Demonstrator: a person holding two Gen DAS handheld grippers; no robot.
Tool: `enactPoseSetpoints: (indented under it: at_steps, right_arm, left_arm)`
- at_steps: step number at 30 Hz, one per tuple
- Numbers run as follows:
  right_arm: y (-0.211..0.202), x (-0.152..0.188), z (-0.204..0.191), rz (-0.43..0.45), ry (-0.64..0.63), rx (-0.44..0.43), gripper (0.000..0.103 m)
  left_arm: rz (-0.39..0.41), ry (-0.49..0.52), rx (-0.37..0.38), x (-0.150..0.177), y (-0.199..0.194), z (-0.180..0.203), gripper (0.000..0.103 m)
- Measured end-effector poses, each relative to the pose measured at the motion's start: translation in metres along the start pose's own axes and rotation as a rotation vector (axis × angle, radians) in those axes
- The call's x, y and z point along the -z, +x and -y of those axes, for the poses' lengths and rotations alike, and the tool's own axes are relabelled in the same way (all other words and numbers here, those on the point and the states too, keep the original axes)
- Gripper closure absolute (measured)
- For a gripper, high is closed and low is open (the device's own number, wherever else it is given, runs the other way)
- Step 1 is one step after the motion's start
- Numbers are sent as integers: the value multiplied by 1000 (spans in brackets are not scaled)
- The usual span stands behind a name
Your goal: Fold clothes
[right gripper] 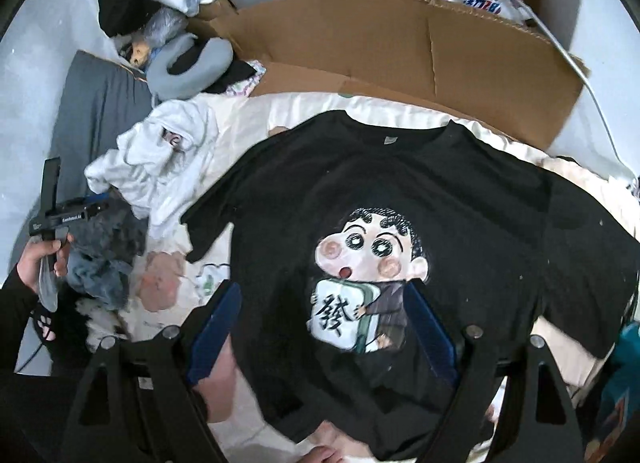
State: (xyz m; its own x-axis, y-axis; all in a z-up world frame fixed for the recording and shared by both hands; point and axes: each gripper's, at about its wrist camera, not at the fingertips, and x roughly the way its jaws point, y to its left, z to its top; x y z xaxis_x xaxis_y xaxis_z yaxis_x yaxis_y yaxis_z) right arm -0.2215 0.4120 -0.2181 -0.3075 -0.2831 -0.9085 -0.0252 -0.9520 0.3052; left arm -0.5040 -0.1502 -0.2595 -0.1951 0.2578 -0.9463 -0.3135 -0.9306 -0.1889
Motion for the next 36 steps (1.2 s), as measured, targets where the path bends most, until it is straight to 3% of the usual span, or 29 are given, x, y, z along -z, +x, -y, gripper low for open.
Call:
enactPoseSetpoints:
  at_steps: [13,14,15,16,21,28,34,35,36]
  right_arm:
    - [84,-10,38,-68,-35,48,30]
    - [89,-11,38,-84,-51,59,30]
    - [95,-13,39,-100,-67,70,31]
    - [98,-15,40,-106,-79,80,31]
    - [103,-25,40,-92,-70,88,31]
    - [114,-35,42,13,57,55,31]
    - [144,-31,35,-41,56,57,31]
    - [148,-29,31,-50,46,57,31]
    - [152,-28,29,-58,38,58,31]
  left_arm:
    - [54,36,36,12,120,-23,31]
    - [64,47,43,14,126,-24,35]
    - [70,56,51,15,132,-25,47]
    - [72,59,58,16,137,-27,53]
    - [60,57,63,21,160,-36,53]
    - [24,80,45,38,188,-44,53]
    - [77,120,12,47,196,-43,53]
    - [84,118,10,47,195,-44,56]
    - [91,111,10,46,194,-45,67]
